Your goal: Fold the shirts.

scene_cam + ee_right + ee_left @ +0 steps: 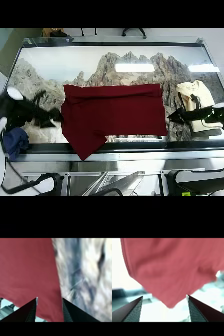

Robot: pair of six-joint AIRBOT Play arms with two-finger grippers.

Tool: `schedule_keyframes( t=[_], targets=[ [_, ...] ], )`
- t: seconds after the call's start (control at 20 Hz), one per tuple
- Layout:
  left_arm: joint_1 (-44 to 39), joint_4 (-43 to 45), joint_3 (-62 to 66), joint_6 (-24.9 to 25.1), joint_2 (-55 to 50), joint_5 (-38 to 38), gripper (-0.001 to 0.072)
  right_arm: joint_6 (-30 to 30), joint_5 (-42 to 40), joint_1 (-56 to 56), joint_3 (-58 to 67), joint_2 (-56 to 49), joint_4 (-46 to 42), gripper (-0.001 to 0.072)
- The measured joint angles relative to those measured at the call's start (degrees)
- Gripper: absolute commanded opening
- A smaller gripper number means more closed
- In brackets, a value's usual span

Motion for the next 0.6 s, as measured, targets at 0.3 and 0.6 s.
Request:
schedule_keyframes(
  t=[0.3, 0.6],
  targets=[
    [0.11, -1.68, -23.89, -0.11, 13.92, 8.0, 0.0597, -1.01, -3.08, -0.31, -6.27, 1.53, 2.91, 0.036],
    [-1.84, -7.54, -33.18, 0.79, 15.74, 19.63, 0.0598, -2.47, -3.85, -0.28, -7.17, 1.68, 5.25, 0.036]
  ],
)
